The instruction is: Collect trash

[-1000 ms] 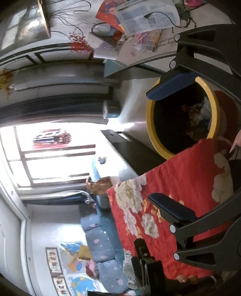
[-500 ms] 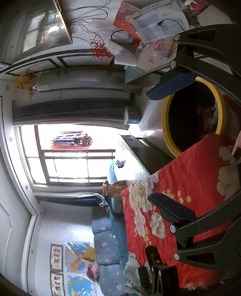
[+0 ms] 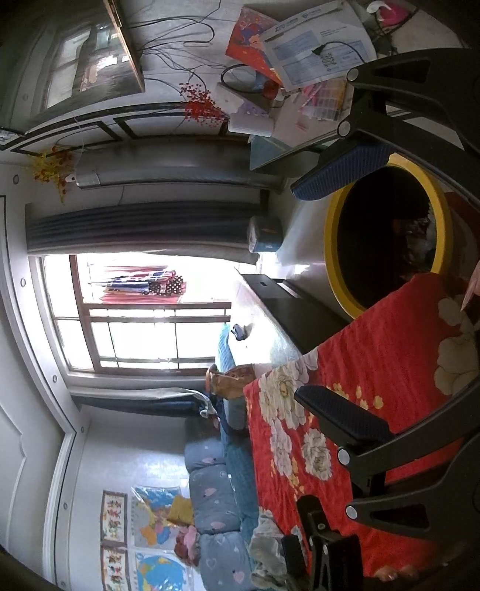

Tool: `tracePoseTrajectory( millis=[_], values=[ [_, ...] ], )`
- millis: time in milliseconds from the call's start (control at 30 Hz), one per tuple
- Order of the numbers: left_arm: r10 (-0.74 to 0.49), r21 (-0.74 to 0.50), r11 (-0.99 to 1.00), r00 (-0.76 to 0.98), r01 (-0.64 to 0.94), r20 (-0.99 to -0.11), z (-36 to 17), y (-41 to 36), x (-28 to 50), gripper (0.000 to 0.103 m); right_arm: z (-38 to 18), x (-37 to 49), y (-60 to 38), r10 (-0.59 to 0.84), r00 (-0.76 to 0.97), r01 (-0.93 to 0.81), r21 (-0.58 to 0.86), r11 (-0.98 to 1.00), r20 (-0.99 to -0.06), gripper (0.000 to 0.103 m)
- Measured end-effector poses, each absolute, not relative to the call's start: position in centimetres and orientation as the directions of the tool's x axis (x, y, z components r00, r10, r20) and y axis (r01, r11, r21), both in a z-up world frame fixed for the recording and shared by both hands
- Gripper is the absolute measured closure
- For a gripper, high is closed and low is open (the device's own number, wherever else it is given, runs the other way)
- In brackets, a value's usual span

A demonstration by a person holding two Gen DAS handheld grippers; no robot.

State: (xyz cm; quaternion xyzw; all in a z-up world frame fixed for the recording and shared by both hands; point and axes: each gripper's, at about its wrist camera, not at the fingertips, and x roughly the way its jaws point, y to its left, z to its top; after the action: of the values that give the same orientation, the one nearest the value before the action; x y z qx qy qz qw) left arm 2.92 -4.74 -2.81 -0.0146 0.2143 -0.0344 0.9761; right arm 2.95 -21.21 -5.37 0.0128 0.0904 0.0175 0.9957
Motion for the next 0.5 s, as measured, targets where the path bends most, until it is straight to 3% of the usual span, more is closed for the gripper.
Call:
tracePoseTrajectory(
  millis=[500],
  values=[
    [-0.073,-0.042,0.997,0.906,0.061,-0.417,-2.81,-4.71,2.95,0.006,-5.48,2.95,-21.31,0.035,0.983,-0.03,0.028,0.999,-0.178,0.011]
  ],
)
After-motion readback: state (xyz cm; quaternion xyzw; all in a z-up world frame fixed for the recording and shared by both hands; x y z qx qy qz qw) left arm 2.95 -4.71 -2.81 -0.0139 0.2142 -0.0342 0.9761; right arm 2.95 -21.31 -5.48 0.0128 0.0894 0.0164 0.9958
